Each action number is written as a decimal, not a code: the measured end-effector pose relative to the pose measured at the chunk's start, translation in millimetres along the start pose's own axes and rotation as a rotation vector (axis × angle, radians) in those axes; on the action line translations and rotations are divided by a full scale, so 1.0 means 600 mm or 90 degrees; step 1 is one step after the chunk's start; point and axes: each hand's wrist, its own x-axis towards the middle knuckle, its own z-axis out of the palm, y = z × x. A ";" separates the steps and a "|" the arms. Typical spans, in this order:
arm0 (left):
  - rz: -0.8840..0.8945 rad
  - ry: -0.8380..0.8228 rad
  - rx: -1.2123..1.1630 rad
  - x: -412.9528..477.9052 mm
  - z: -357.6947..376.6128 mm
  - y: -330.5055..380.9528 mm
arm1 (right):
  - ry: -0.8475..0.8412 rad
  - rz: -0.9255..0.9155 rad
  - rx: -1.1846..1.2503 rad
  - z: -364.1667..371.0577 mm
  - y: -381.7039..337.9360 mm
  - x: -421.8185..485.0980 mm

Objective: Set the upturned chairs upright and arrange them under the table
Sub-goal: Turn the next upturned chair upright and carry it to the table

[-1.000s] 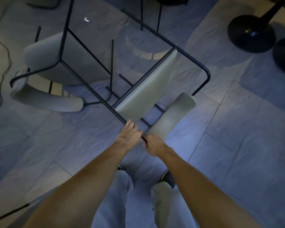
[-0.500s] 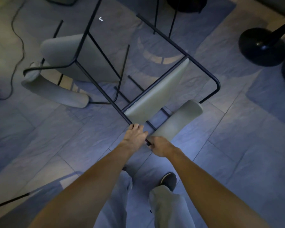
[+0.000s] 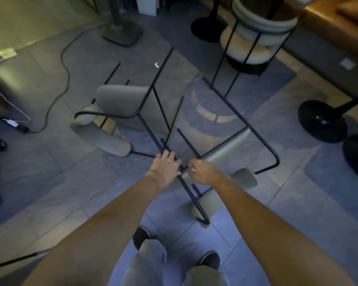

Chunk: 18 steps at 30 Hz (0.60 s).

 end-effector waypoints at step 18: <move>-0.170 0.006 -0.008 -0.061 -0.134 -0.433 | -0.004 -0.126 -0.091 -0.151 -0.417 0.211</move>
